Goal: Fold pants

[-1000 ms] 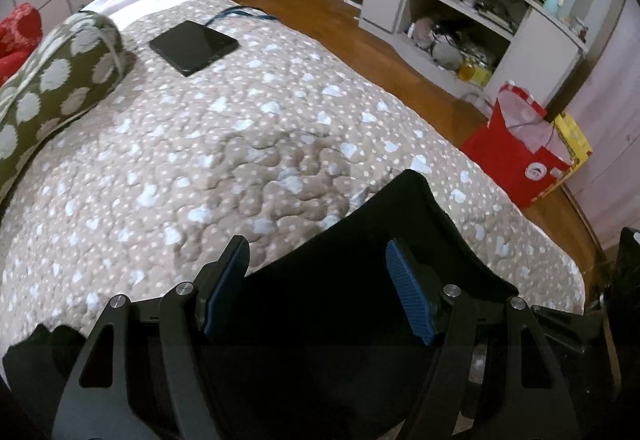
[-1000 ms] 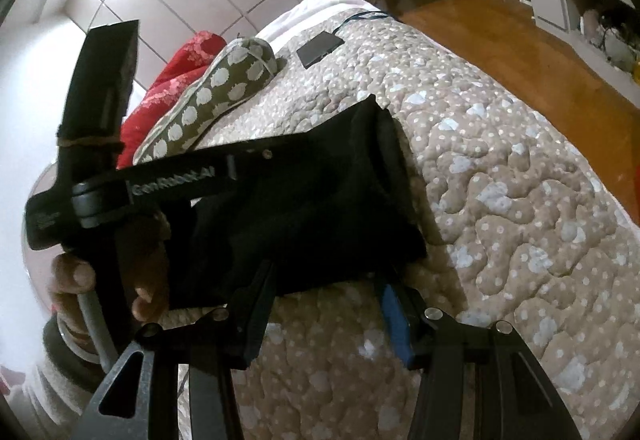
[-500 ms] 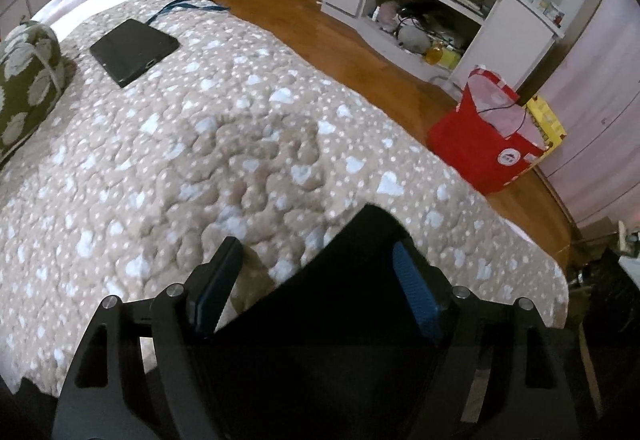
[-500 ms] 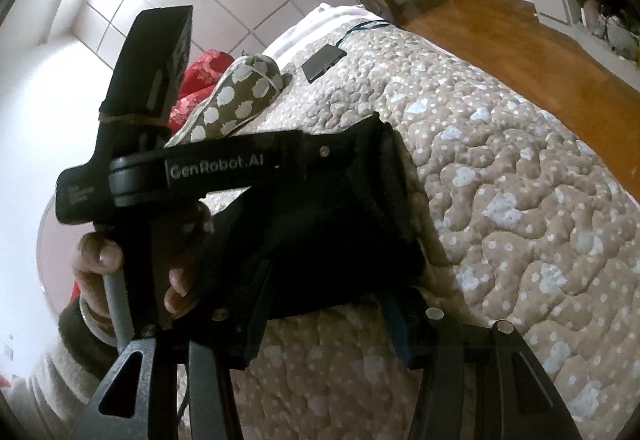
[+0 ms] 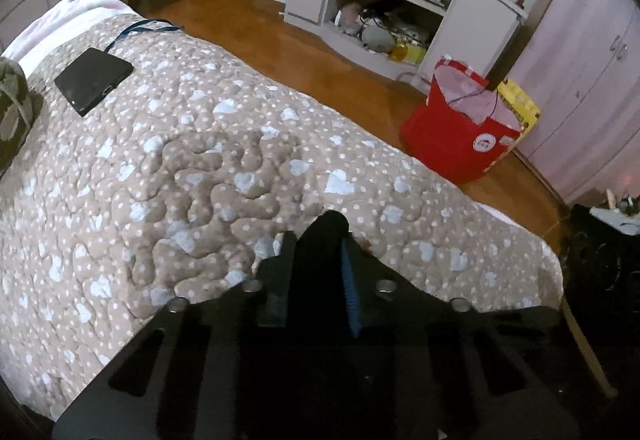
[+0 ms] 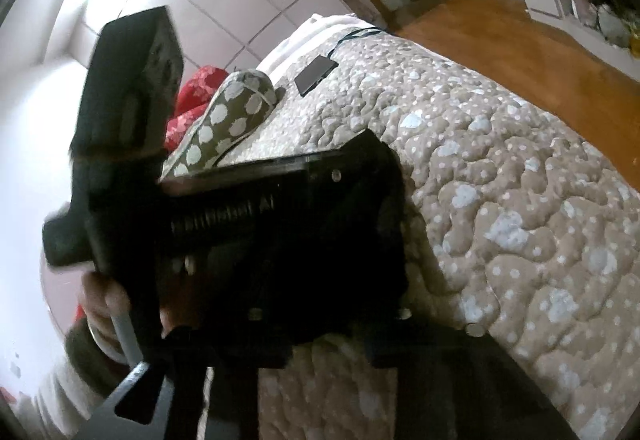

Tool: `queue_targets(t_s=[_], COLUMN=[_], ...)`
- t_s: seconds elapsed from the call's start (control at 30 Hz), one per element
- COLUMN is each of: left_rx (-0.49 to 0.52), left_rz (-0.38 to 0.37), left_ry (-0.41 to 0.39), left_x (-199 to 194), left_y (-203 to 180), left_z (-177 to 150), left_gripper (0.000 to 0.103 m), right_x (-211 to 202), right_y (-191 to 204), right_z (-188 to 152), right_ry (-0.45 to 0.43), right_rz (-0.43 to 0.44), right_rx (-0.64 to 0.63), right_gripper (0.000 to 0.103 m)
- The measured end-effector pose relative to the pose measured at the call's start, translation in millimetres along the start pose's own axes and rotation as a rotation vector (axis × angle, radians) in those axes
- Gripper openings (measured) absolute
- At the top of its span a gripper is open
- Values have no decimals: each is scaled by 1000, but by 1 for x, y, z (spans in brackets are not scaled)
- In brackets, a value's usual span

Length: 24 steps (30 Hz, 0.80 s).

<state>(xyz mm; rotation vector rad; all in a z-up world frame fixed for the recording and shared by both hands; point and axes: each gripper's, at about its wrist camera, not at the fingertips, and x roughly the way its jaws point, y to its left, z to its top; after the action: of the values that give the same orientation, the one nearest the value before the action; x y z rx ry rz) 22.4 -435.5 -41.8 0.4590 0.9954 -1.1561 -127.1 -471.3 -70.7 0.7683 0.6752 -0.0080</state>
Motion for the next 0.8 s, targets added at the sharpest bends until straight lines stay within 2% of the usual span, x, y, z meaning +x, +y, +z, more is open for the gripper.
queue_targets(t_s=[0.13, 0.27, 0.57, 0.8], left_rx=[-46, -52, -95, -202], left_rz=[-30, -33, 13, 65], left_ry=[-20, -95, -232, -312], left_x=[-16, -53, -137, -199], left_y=[9, 11, 35, 80], left_z=[1, 3, -6, -42], left_gripper=[9, 9, 9, 9], right_x=[2, -8, -22, -4], right_y=[5, 26, 99, 167], right_z=[4, 12, 28, 26], right_ry=[-16, -54, -106, -80], right_rz=[7, 28, 86, 149], right_rx=[6, -46, -217, -354], right_gripper=[12, 11, 10, 10])
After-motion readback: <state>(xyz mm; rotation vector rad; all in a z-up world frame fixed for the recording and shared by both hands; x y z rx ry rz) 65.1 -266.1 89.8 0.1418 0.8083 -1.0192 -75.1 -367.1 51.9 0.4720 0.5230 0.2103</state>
